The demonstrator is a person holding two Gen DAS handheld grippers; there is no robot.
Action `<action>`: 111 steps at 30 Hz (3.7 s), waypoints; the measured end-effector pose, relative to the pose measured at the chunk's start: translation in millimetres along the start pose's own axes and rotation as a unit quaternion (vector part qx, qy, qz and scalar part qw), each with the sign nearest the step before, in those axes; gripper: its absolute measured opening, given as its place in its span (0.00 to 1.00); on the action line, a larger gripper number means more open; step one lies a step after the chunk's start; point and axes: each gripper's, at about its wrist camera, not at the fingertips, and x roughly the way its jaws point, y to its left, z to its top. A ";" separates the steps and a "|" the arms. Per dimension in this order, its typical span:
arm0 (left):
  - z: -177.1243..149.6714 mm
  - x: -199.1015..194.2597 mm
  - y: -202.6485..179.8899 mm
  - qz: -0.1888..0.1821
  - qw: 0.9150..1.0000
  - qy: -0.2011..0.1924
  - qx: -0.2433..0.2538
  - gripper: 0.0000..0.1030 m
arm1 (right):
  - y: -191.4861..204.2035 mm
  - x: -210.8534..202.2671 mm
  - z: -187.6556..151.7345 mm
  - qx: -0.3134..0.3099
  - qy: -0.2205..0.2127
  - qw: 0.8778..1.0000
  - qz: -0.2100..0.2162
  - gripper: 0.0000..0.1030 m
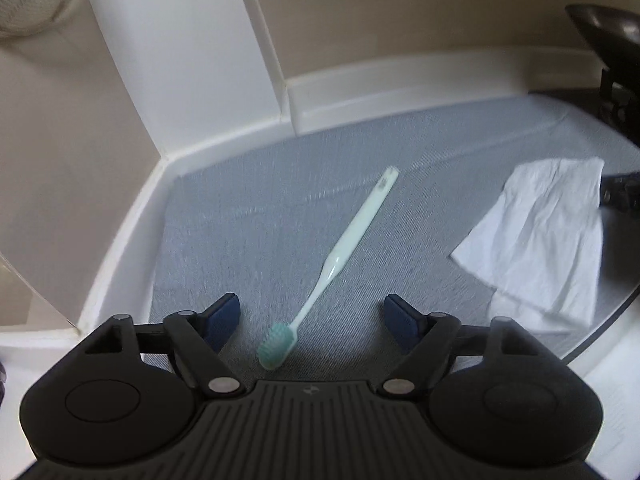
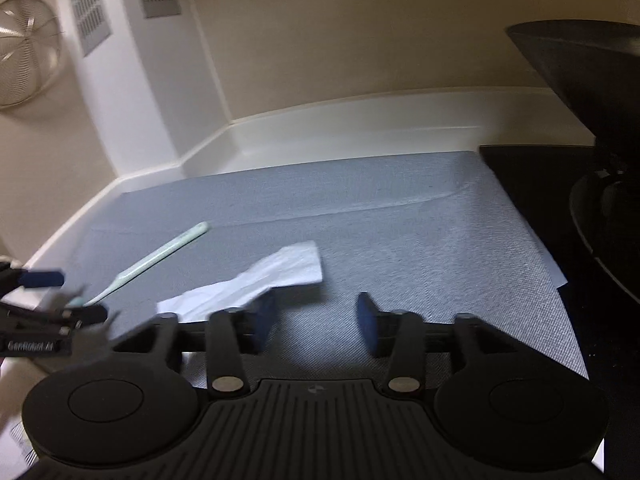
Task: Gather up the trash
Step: 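Grasp the green toothbrush with left gripper while right gripper grasps the white tissue, then carry the toothbrush and tissue with both grippers down over the bin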
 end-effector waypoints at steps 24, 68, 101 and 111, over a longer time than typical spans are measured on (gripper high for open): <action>-4.6 -54.6 -32.0 -0.024 1.000 -0.007 0.002 0.79 | -2.1 -7.4 -8.5 -0.007 0.010 0.999 0.037 0.05; -52.1 -203.5 -23.2 0.071 0.978 -0.051 -0.188 0.12 | 78.6 -58.5 -9.9 -0.136 -0.049 0.987 0.070 0.02; -252.6 -365.6 -187.5 0.111 0.956 0.068 -0.264 0.12 | 35.6 -327.6 -186.8 -0.218 0.015 0.932 0.290 0.02; -290.7 -337.7 -216.5 0.096 0.955 0.141 -0.242 0.12 | 29.3 -310.4 -235.1 -0.237 0.098 0.929 0.266 0.02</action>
